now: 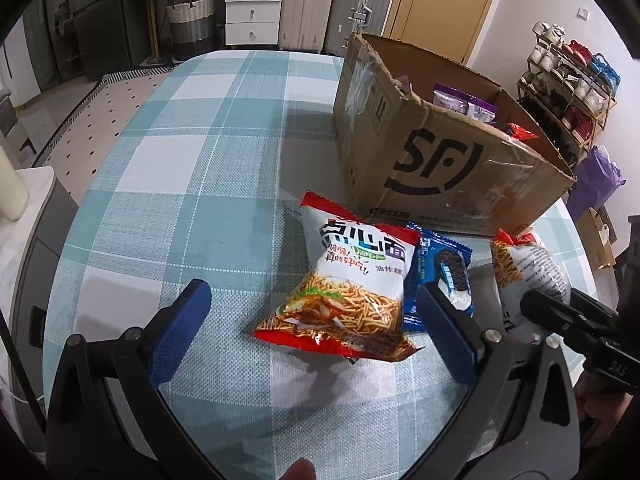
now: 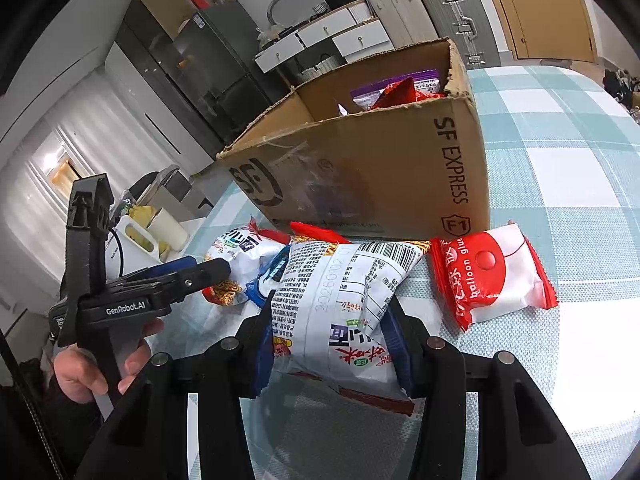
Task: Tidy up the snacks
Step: 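Lower the right tool onto the white noodle snack bag and close, then close the left tool on the yellow-red noodle bag while the right tool holds the white bag, then carry the noodle bag and white bag over the box with both tools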
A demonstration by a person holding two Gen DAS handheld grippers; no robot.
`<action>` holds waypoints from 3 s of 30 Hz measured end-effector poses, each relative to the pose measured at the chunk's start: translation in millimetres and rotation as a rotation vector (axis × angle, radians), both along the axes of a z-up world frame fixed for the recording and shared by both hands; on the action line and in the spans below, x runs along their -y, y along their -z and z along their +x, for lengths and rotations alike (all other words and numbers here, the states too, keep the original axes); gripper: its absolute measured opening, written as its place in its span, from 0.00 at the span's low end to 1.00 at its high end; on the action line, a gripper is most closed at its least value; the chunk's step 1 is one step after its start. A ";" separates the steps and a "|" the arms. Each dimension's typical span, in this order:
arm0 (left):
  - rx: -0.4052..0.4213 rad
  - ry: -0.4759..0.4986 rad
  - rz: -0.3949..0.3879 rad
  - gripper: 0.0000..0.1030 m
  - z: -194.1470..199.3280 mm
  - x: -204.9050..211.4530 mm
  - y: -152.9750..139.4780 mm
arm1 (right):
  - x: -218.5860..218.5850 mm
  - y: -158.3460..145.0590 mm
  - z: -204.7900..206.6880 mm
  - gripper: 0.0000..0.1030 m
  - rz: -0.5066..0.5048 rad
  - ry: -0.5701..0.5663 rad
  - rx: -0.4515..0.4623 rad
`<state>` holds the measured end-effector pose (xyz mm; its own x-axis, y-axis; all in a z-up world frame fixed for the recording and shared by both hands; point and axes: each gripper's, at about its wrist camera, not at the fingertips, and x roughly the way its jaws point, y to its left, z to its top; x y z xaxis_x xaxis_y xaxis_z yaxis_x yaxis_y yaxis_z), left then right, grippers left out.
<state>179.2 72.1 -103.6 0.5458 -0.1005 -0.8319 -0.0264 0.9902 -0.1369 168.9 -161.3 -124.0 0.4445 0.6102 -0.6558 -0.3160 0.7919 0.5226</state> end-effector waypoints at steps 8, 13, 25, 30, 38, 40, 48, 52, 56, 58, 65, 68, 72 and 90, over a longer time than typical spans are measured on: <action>-0.015 0.004 0.016 0.99 8.5 0.4 8.6 | 2.8 4.6 1.7 0.47 0.003 0.011 -0.014; -0.040 0.004 -0.001 0.99 15.2 -1.2 18.5 | 6.5 2.7 -1.1 0.47 0.008 0.010 -0.013; -0.041 0.061 -0.080 0.56 22.9 3.9 24.7 | 12.9 -0.6 -3.5 0.47 0.016 0.015 -0.007; -0.052 0.114 -0.121 0.46 22.4 9.2 23.5 | 15.8 -3.0 -5.7 0.47 0.023 0.022 0.002; -0.036 0.125 -0.100 0.46 10.0 13.7 16.5 | 14.2 -8.7 -9.1 0.47 0.026 0.021 0.014; -0.035 0.126 -0.097 0.46 6.5 14.3 13.8 | 14.9 -8.6 -7.2 0.47 0.028 0.021 0.015; -0.024 0.135 -0.089 0.46 -7.6 15.6 -0.1 | 12.8 -14.4 -8.1 0.47 0.030 0.017 0.037; -0.027 0.135 -0.087 0.46 -13.3 17.7 -4.5 | 10.8 -16.8 -7.6 0.47 0.030 0.016 0.048; -0.016 0.141 -0.090 0.46 -18.9 20.7 -10.9 | 10.6 -21.5 -9.6 0.47 0.033 0.006 0.067; -0.007 0.145 -0.091 0.46 -22.2 22.7 -16.0 | 9.9 -24.9 -9.5 0.47 0.034 0.003 0.075; 0.017 0.161 -0.095 0.46 -28.2 30.8 -36.6 | 9.6 -41.3 -12.2 0.47 0.043 -0.010 0.119; 0.034 0.169 -0.103 0.46 -30.3 33.2 -48.3 | 8.9 -49.0 -13.0 0.47 0.038 -0.013 0.138; 0.051 0.178 -0.115 0.46 -29.1 35.9 -62.5 | 7.6 -59.6 -11.0 0.47 0.034 -0.023 0.163; 0.171 0.182 -0.126 0.46 -10.0 34.5 -136.3 | 0.7 -117.7 9.9 0.47 0.026 -0.063 0.280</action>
